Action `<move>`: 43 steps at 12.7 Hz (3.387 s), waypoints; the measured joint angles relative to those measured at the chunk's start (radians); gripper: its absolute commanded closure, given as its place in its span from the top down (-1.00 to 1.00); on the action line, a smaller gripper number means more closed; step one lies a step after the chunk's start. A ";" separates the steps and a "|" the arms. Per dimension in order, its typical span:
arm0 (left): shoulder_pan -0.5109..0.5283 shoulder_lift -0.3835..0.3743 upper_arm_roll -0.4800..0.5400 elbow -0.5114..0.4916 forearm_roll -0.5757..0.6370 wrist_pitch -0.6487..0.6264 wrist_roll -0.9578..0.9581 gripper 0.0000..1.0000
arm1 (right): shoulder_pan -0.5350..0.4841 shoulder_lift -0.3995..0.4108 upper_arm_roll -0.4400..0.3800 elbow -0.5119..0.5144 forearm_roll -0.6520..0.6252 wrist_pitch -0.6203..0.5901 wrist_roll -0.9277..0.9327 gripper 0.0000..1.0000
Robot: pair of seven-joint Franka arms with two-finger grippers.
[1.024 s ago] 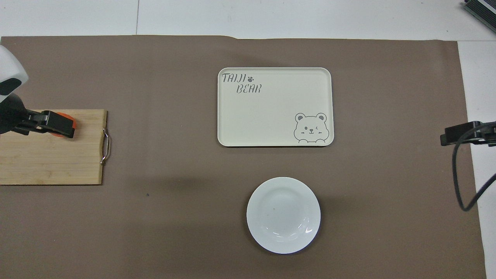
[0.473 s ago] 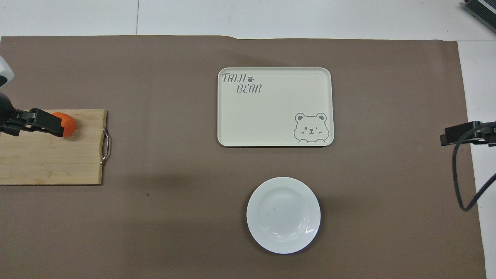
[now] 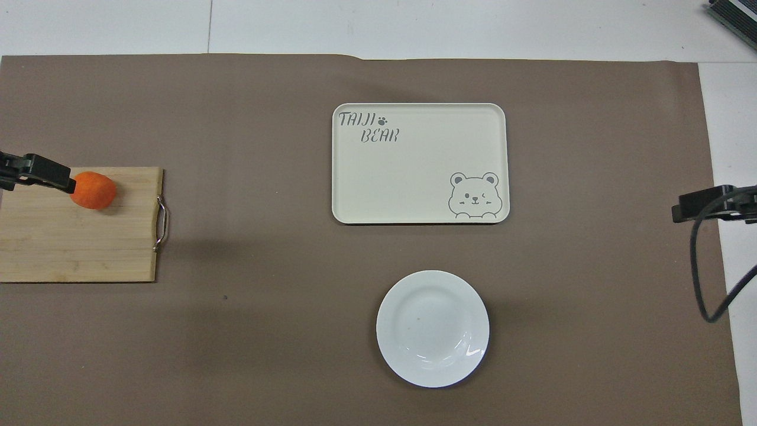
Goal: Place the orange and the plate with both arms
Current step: 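Lift the orange off the board with the left gripper, then carry the orange to the white plate and release it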
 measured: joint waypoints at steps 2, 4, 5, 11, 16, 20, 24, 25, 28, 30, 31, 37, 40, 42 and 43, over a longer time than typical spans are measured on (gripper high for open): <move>0.016 0.037 0.000 0.000 0.000 0.056 0.019 1.00 | 0.000 0.000 0.000 0.000 0.000 0.000 0.000 1.00; 0.035 0.077 0.000 0.000 0.000 0.103 0.045 1.00 | 0.000 0.000 0.000 0.000 0.000 0.000 0.000 1.00; 0.043 0.098 0.001 0.000 0.000 0.131 0.053 1.00 | 0.000 0.000 0.000 0.000 0.000 0.000 0.000 1.00; 0.072 0.214 0.001 -0.001 0.000 0.278 0.123 1.00 | 0.000 0.000 0.000 0.000 0.000 0.000 0.000 1.00; 0.073 0.249 -0.001 -0.058 0.000 0.370 0.155 1.00 | 0.000 0.000 0.000 0.000 0.000 0.000 0.000 1.00; 0.073 0.254 -0.001 -0.155 0.000 0.467 0.163 1.00 | 0.000 0.000 0.000 0.000 0.000 0.000 0.000 1.00; 0.075 0.267 0.001 -0.202 0.000 0.520 0.180 -1.00 | 0.000 0.000 0.000 0.000 0.000 0.000 0.000 1.00; 0.075 0.267 0.001 -0.202 0.000 0.520 0.182 -1.00 | 0.000 0.000 0.000 0.000 0.000 0.000 0.000 1.00; 0.075 0.266 0.001 -0.195 0.000 0.516 0.184 -1.00 | 0.000 0.000 0.000 0.000 0.000 0.000 0.000 1.00; 0.075 0.262 0.000 -0.159 0.000 0.480 0.181 -1.00 | 0.000 0.000 0.000 0.000 0.000 0.000 0.000 1.00; 0.075 0.258 -0.002 -0.133 0.000 0.450 0.176 -1.00 | 0.000 0.000 0.000 0.000 0.000 0.000 0.000 1.00; 0.058 0.183 -0.016 -0.066 0.000 0.332 0.031 -1.00 | 0.000 0.000 0.000 0.000 0.000 0.000 0.000 1.00; 0.016 0.133 -0.022 -0.022 0.000 0.231 -0.076 -1.00 | 0.000 0.000 0.000 0.000 0.000 0.000 0.000 1.00; -0.010 0.091 -0.023 -0.001 0.000 0.167 -0.131 -1.00 | 0.000 0.000 0.000 0.000 0.000 0.000 0.000 1.00; -0.022 0.069 -0.024 0.003 0.000 0.140 -0.150 -1.00 | 0.000 0.000 0.000 0.000 0.000 0.000 0.000 1.00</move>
